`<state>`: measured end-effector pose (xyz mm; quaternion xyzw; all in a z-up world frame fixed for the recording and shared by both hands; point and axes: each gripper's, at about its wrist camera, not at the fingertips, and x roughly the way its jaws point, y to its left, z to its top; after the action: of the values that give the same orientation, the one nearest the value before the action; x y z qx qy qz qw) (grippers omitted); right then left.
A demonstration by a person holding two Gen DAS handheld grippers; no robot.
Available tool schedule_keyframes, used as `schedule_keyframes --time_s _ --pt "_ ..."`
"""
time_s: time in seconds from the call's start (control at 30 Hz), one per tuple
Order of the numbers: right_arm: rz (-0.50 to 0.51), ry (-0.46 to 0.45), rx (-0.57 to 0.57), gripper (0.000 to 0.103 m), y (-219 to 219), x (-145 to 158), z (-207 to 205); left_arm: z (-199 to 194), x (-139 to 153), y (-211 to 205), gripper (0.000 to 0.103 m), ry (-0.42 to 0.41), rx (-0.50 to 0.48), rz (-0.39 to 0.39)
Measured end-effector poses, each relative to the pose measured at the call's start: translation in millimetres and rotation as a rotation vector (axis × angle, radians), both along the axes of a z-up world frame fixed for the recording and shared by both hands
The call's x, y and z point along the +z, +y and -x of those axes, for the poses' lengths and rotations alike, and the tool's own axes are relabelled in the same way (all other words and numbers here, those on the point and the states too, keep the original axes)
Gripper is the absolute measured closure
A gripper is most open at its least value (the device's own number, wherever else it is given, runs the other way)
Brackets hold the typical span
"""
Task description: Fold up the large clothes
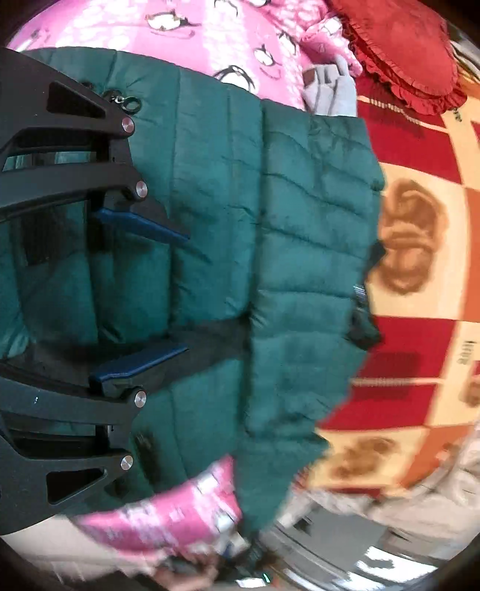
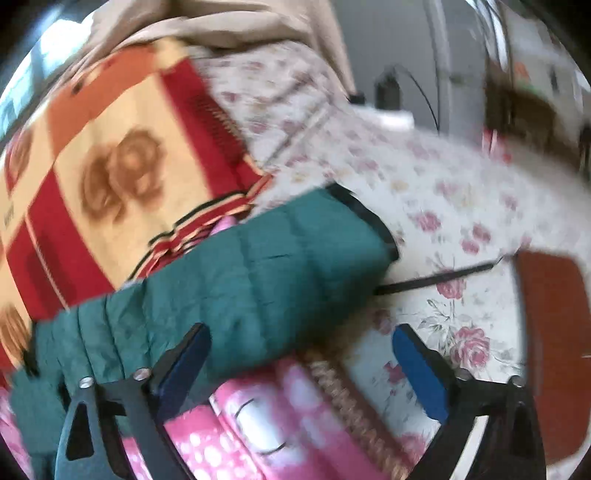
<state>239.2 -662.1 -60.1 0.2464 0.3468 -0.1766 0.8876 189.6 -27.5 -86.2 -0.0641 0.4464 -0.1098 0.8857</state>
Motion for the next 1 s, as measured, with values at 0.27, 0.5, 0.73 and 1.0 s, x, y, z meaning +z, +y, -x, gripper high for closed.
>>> schedule_keyframes --time_s 0.27,0.5,0.73,1.0 --pt "-0.179 -0.169 0.019 0.015 -6 -19 -31 -11 -10 0 0.047 0.039 0.027 -0.006" --pt "-0.088 -0.158 -0.075 0.079 -12 -18 -23 -10 -15 5 0.047 0.057 0.053 0.003" --pt "0.029 -0.201 0.067 0.084 56 12 -11 -7 -11 11 0.047 0.043 0.095 -0.017" --pt "0.095 -0.155 0.284 0.089 178 28 -27 8 1 29 0.047 -0.011 0.176 -0.009"
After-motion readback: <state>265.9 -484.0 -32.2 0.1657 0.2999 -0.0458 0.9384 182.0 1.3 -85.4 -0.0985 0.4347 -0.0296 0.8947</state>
